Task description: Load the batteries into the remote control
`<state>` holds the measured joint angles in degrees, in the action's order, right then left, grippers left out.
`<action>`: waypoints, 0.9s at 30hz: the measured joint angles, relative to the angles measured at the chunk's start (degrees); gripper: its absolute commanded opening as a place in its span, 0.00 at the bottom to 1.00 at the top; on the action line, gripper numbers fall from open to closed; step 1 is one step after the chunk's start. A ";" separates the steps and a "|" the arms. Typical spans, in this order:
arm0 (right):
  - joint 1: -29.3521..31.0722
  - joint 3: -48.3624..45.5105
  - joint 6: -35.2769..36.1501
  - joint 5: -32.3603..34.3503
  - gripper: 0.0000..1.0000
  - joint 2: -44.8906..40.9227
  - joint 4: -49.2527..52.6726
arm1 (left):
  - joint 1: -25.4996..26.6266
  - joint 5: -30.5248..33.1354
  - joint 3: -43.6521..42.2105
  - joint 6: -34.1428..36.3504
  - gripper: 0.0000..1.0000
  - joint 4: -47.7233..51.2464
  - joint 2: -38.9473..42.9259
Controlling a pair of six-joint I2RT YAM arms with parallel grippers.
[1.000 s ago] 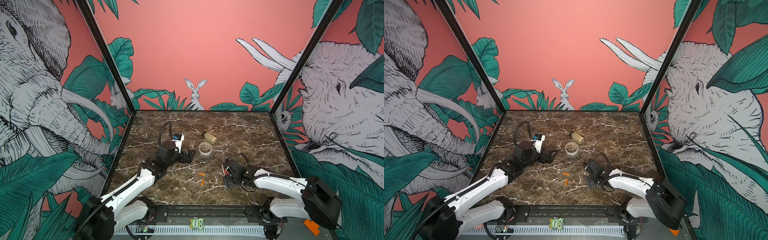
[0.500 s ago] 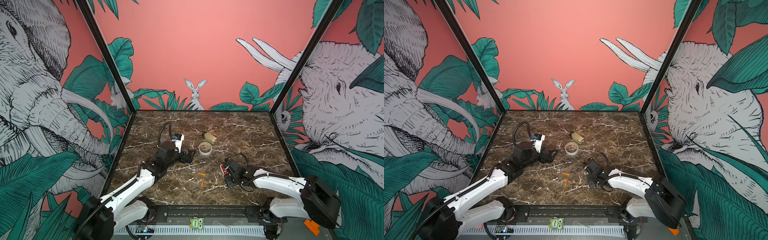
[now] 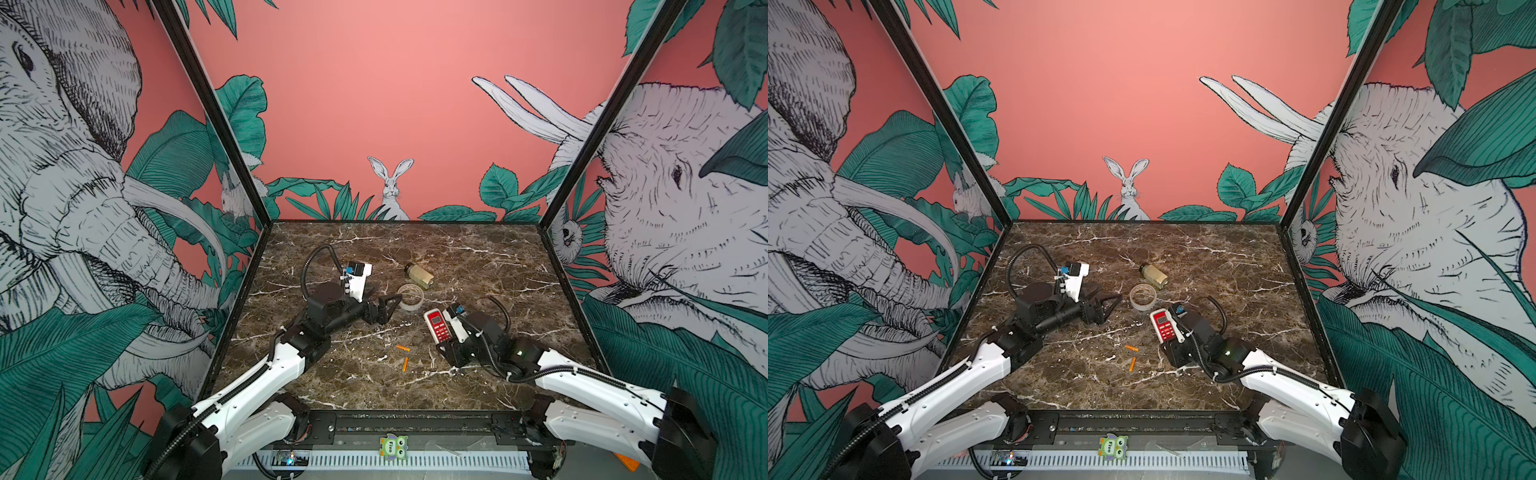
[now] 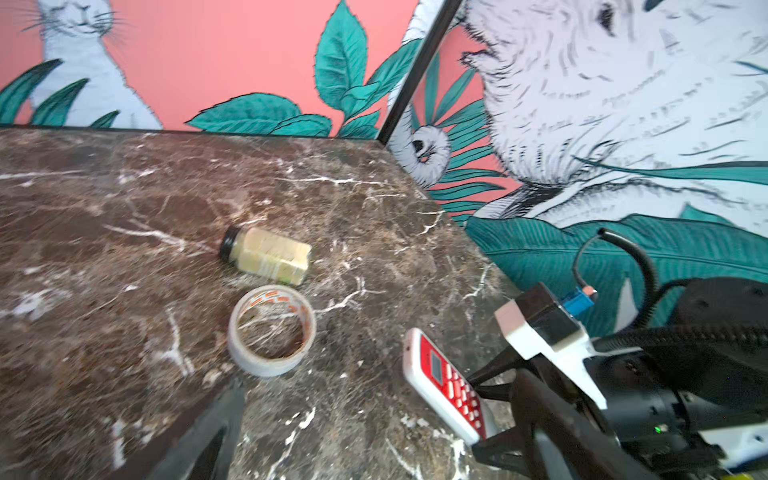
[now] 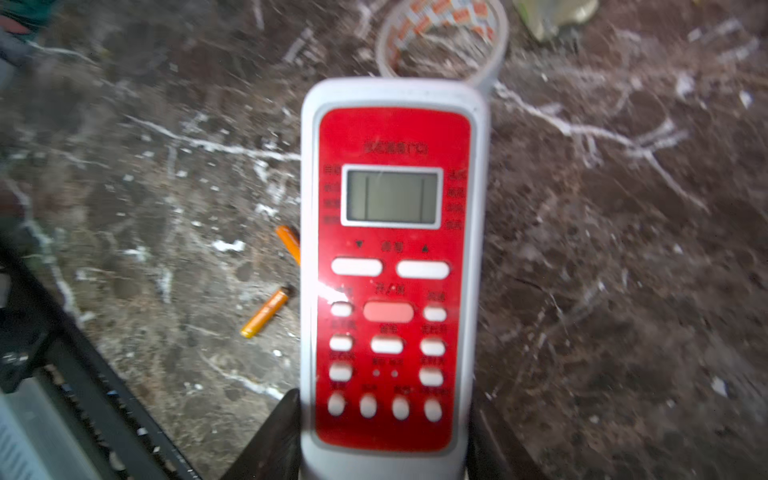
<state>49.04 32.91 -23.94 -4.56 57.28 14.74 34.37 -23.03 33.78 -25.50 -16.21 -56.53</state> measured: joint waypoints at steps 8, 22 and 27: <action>0.00 6.43 3.85 -11.34 0.14 -2.03 -7.63 | 0.00 -9.33 5.27 0.13 1.00 0.31 2.64; 0.00 8.76 4.61 -30.14 0.13 -2.27 -24.63 | 0.02 -23.17 9.46 3.23 1.00 5.55 11.13; 0.00 8.76 3.91 -33.81 0.13 -2.27 -28.24 | 0.04 -26.73 10.27 2.49 1.00 4.87 12.35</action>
<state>49.04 41.67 -20.03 -38.37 55.00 -13.50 34.41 -49.76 44.05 -23.00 -11.33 -44.18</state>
